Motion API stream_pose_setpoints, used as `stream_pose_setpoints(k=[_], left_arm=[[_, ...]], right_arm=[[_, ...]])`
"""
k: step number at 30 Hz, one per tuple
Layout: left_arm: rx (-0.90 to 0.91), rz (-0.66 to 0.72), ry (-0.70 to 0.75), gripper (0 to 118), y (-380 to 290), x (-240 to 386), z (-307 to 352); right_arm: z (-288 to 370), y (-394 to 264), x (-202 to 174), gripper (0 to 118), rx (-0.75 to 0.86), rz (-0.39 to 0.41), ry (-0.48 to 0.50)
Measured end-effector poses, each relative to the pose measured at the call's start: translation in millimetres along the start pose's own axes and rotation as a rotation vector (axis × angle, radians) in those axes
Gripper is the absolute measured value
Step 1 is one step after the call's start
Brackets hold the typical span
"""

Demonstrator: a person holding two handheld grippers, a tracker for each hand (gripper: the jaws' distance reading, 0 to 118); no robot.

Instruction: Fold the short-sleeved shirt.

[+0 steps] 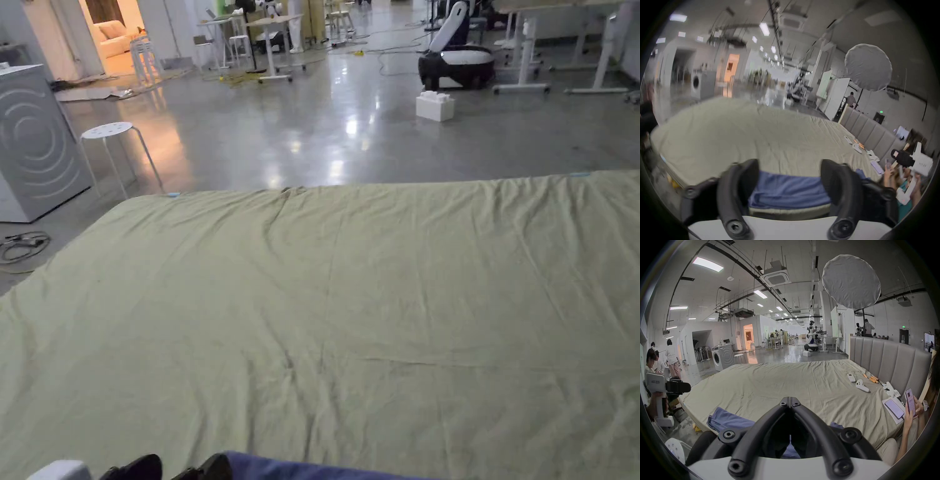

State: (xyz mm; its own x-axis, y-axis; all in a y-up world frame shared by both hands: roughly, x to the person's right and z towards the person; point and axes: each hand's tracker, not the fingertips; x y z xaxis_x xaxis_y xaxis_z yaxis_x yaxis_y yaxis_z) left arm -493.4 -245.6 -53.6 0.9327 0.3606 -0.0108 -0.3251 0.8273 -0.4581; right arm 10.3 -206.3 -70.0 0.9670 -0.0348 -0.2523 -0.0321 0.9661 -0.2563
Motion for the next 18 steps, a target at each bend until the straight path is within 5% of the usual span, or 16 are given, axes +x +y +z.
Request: stream_pose_setpoints(k=[14,16,18], left_arm=[[-0.309,0.453,-0.052,90,-68,-136,-142],[-0.326,0.483,-0.049,79,-72,-138,-150],[-0.310,0.486,-0.078,57,-71,-122,-149]], right_arm=[[-17,-14,-15,0,-0.131,0.036,0.011],[-17,-13,-17,0,-0.138,0.043,0.010],[-17,-13,-19,0,-0.145,0.046,0.012]])
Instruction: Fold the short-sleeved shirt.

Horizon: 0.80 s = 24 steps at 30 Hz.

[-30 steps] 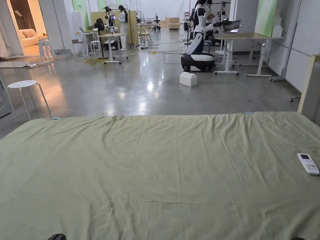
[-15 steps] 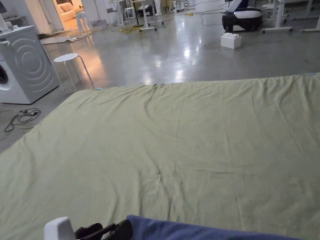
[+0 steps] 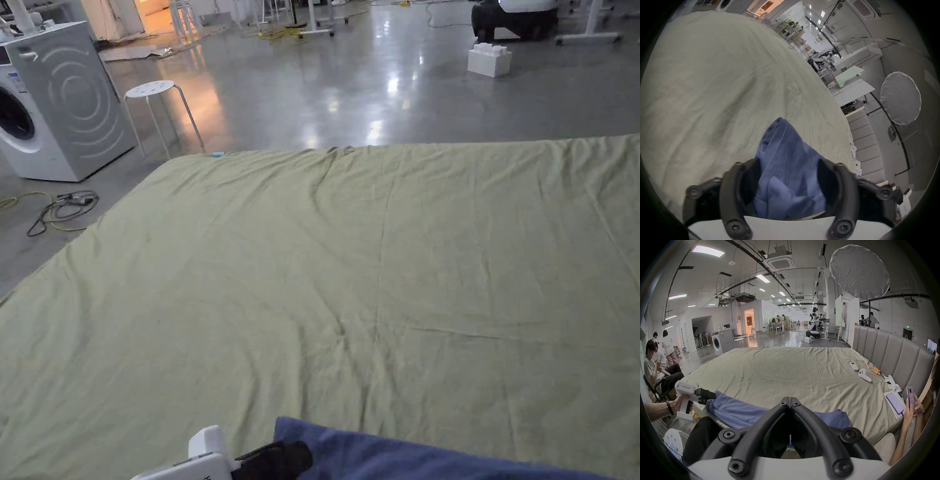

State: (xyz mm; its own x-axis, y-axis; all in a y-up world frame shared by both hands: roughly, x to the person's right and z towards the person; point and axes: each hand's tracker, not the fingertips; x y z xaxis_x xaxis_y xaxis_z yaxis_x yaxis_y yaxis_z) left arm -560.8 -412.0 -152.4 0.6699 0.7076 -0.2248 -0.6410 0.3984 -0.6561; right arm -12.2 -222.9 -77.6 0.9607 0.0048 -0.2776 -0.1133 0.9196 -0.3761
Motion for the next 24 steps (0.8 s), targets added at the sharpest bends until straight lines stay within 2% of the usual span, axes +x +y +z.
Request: stream_pose_setpoints(k=[1,2,5,8,11,12,13,19,21,24], left_arm=[[-0.007,0.005,-0.008,34,0,1,-3],[-0.020,0.014,-0.006,18,-2,1,-8],[-0.026,0.043,-0.005,8,0,-4,-14],[-0.003,0.120,-0.022,6,8,-21,-10],[0.051,0.102,0.085,5,17,-23,4],[0.064,0.104,0.082,5,19,-25,9],[0.089,0.130,0.010,5,26,-26,15],[0.225,0.037,0.128,5,44,-6,67],[0.214,0.033,0.144,5,48,1,76],[0.207,-0.071,0.104,5,47,14,78]], right_arm=[[0,0,-1,0,-0.003,0.002,0.002],[-1,0,-3,0,-0.008,0.003,0.004],[-2,-1,-7,0,-0.022,0.020,0.008],[1,0,-9,0,-0.022,0.033,0.012],[2,-1,-7,0,-0.025,0.024,0.019],[2,-1,-6,0,-0.025,0.021,0.019],[3,-1,-5,0,-0.025,0.017,0.019],[7,-7,5,0,-0.014,-0.018,0.026],[7,-10,9,0,-0.015,-0.035,0.032],[9,-14,13,0,-0.014,-0.056,0.033]])
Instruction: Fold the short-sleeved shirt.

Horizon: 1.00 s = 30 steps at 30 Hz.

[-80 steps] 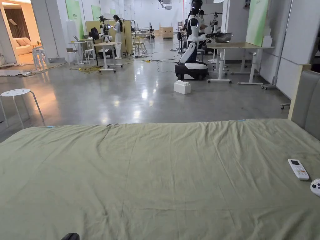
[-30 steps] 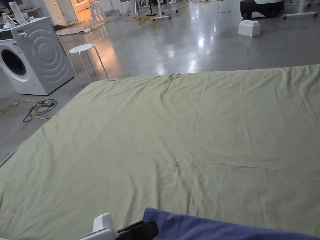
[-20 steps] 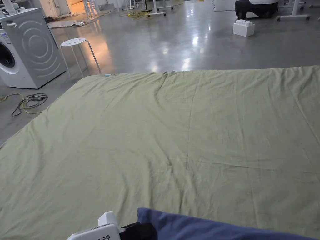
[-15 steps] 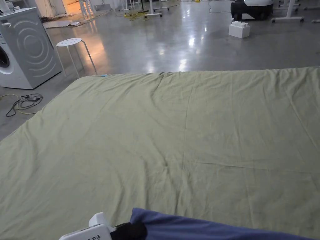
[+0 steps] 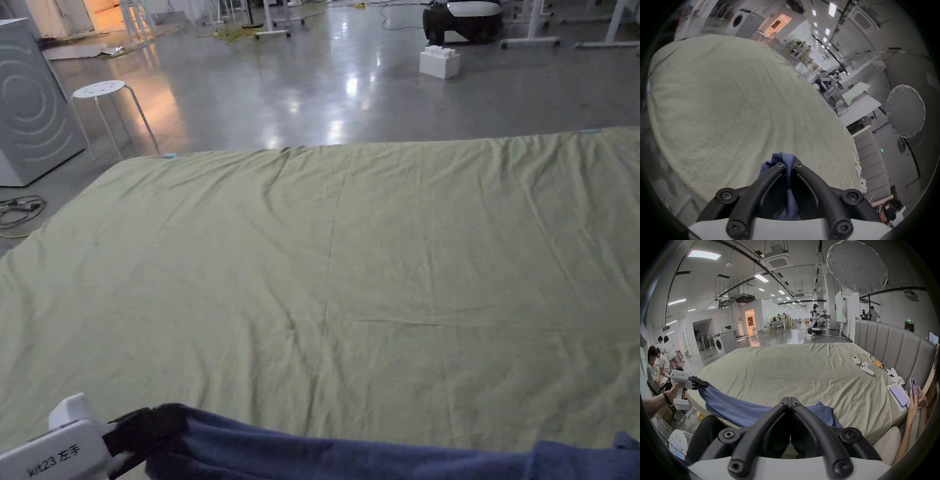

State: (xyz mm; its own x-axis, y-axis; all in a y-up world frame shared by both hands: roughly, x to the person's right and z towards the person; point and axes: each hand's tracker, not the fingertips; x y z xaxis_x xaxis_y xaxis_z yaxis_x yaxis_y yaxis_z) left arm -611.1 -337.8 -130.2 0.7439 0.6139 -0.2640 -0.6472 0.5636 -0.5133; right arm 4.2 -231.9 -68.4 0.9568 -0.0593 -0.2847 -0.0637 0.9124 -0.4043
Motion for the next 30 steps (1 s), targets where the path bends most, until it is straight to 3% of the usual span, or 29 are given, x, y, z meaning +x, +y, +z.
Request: stream_pose_setpoints(k=[10,16,21,23,24,25,26,28,30], left_arm=[[-0.214,-0.100,-0.328,5,-96,172,-67],[-0.396,-0.229,-0.329,5,-171,247,-145],[-0.483,-0.365,-0.223,7,-208,273,-182],[-0.515,-0.403,-0.244,30,-209,274,-178],[-0.512,-0.414,-0.271,56,-205,276,-174],[-0.506,-0.436,-0.284,74,-199,279,-164],[-0.453,-0.468,-0.291,84,-190,282,-151],[-0.334,-0.496,-0.297,88,-160,277,-117],[-0.244,-0.435,-0.295,88,-133,268,-88]], right_arm=[[19,-8,13,0,0.024,-0.032,-0.022],[36,-21,29,0,0.012,-0.074,-0.073],[46,-33,45,0,-0.017,-0.106,-0.130],[47,-38,50,0,-0.026,-0.124,-0.139],[46,-39,53,0,-0.030,-0.131,-0.141],[46,-40,54,0,-0.030,-0.139,-0.143],[45,-42,56,0,-0.030,-0.151,-0.143],[41,-43,59,0,-0.025,-0.169,-0.130],[38,-41,57,0,-0.015,-0.165,-0.120]])
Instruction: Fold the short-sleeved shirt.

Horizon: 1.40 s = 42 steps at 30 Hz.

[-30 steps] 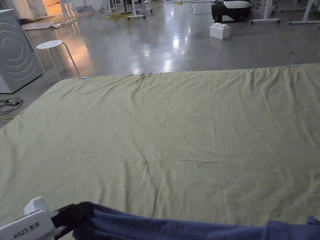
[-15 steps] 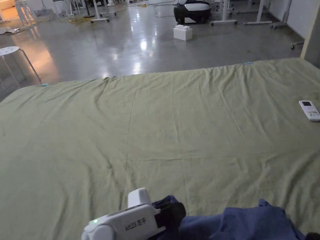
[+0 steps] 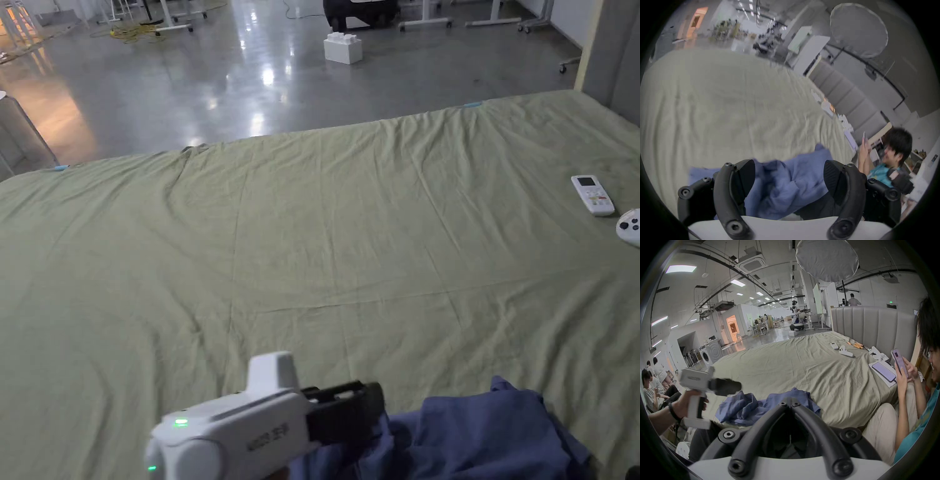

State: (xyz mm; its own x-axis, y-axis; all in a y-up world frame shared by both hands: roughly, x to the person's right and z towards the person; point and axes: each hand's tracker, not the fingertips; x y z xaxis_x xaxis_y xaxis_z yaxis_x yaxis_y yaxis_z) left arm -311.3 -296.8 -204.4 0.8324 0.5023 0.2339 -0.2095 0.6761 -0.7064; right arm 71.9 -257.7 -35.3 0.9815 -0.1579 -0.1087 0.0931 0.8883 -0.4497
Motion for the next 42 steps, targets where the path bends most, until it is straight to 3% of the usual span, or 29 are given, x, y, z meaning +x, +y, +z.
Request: stream_pose_setpoints(k=[5,8,9,18,25,31,35,37,38,39,40,41,42], left_arm=[[0.187,0.193,0.033,81,4,-46,77],[0.172,0.266,0.089,18,-13,-72,84],[0.152,0.310,0.113,12,-24,-80,80],[-0.135,0.408,0.015,12,-95,-84,0],[-0.183,0.345,-0.010,12,-95,-62,-53],[-0.174,0.308,-0.029,12,-91,-63,-39],[-0.016,0.290,-0.100,12,-74,-68,10],[0.068,0.310,-0.107,23,-64,-76,39],[0.097,0.331,-0.113,41,-61,-81,49],[0.114,0.358,-0.116,74,-58,-89,59],[0.128,0.389,-0.116,96,-57,-98,64],[0.135,0.420,-0.115,109,-59,-113,64],[0.128,0.444,-0.111,113,-61,-128,62]], right_arm=[[-4,5,-11,0,0.011,0.022,0.041],[-4,4,-16,0,0.010,0.028,0.058],[-4,4,-19,0,0.004,0.033,0.064],[7,2,-22,0,-0.014,0.057,0.053],[9,8,-26,0,-0.012,0.075,0.036],[3,8,-30,0,-0.019,0.076,0.049],[1,10,-33,0,-0.013,0.085,0.062],[-1,10,-34,0,-0.012,0.079,0.073],[-3,9,-34,0,-0.013,0.075,0.077],[-4,9,-35,0,-0.014,0.073,0.081],[-5,9,-35,0,-0.014,0.071,0.084],[-5,8,-35,0,-0.015,0.070,0.089],[-5,7,-36,0,-0.015,0.070,0.095]])
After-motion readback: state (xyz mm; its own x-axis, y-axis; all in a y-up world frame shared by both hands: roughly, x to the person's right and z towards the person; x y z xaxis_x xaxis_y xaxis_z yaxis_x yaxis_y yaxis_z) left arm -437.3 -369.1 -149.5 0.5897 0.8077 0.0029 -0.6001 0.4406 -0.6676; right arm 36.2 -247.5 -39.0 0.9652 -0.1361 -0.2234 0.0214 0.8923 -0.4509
